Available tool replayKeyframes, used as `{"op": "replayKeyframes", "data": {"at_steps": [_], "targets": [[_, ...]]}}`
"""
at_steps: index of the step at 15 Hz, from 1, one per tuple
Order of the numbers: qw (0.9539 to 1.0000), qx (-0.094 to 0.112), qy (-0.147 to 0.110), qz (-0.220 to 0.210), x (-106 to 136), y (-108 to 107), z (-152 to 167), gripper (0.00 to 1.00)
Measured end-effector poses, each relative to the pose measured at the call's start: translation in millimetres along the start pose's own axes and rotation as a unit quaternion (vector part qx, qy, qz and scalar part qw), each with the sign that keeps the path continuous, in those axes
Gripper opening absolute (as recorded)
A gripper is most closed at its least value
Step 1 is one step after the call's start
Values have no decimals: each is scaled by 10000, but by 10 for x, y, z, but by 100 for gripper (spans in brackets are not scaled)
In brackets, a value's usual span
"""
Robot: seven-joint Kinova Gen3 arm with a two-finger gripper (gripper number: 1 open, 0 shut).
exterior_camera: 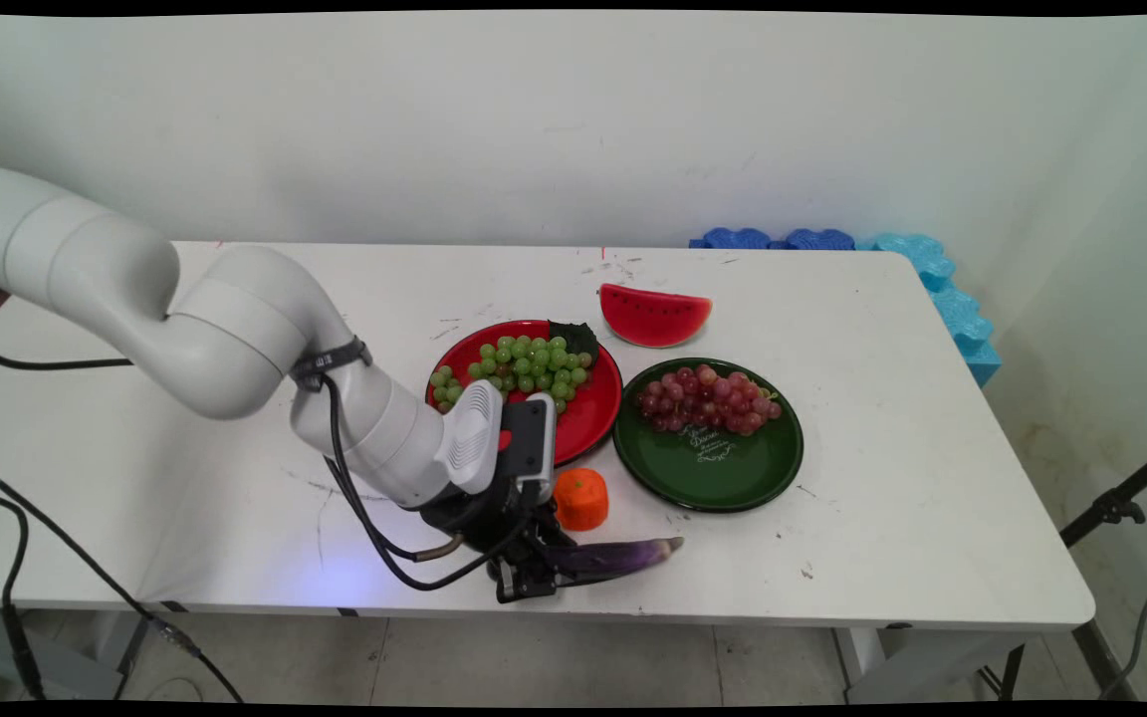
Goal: Place the picked object on the table
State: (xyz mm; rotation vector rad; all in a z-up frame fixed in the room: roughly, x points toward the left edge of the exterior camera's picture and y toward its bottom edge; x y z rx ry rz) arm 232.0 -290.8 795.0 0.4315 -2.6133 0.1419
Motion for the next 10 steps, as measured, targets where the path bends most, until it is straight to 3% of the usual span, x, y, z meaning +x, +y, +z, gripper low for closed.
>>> {"op": "replayKeyframes", "data": {"at_steps": [4, 5, 10], "targets": [[10000, 14, 12, 37, -49, -2, 84, 0], [10000, 10, 20, 66, -44, -7, 101, 100], [9998, 20, 147, 132, -13, -6, 59, 100]]}}
